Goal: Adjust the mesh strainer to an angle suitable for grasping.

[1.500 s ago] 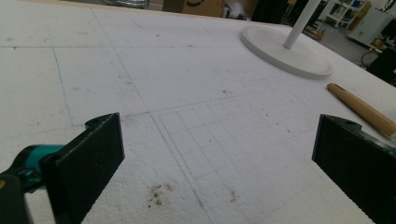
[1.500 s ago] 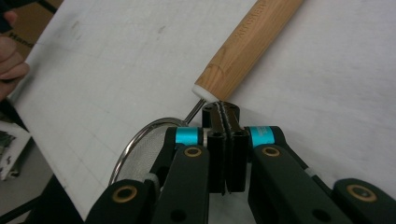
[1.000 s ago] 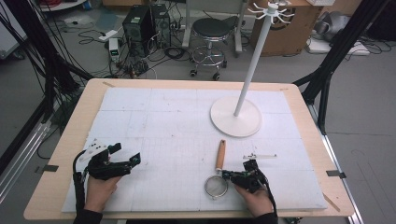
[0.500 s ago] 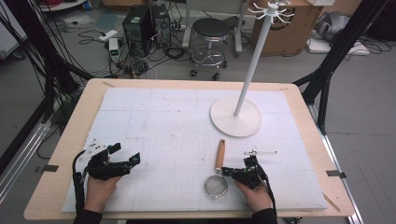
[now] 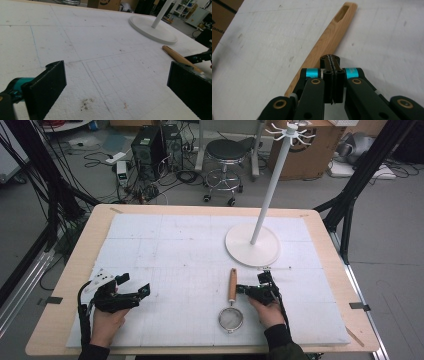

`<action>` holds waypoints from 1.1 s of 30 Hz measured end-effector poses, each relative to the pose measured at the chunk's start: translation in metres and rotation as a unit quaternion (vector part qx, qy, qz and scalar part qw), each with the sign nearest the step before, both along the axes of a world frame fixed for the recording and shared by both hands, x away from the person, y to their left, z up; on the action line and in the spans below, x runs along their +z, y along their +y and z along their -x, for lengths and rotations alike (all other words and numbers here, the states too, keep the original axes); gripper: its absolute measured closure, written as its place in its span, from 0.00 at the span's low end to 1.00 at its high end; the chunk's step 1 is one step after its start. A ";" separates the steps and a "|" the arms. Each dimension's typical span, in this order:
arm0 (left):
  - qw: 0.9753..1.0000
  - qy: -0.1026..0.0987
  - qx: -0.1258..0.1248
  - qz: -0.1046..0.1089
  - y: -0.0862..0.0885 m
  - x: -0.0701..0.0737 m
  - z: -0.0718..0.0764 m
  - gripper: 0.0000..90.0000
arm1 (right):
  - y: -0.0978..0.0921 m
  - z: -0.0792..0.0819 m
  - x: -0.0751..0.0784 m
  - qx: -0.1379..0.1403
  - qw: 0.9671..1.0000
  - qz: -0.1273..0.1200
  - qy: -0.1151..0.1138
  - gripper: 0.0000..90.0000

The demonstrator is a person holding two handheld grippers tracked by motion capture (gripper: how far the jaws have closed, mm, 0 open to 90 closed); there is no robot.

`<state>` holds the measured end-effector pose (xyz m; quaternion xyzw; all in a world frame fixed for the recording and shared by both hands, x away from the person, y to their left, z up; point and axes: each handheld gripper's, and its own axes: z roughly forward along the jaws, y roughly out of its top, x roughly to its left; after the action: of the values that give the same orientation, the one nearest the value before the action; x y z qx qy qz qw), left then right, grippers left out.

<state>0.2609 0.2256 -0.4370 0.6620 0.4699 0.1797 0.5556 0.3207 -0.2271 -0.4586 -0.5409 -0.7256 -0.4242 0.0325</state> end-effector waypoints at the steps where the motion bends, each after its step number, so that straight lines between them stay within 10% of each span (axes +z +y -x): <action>1: 1.000 0.000 0.001 0.001 0.000 0.000 0.000 0.03 | 0.004 -0.005 0.000 0.001 1.000 0.000 0.002 1.00; 33: 1.000 0.000 0.003 0.010 0.004 0.000 0.002 0.03 | 0.051 -0.035 0.002 0.037 0.999 -0.025 0.015 0.95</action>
<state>0.2594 0.2292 -0.4365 0.6552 0.4734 0.1768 0.5616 0.3553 -0.1762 -0.4566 -0.5190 -0.7338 -0.4323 0.0726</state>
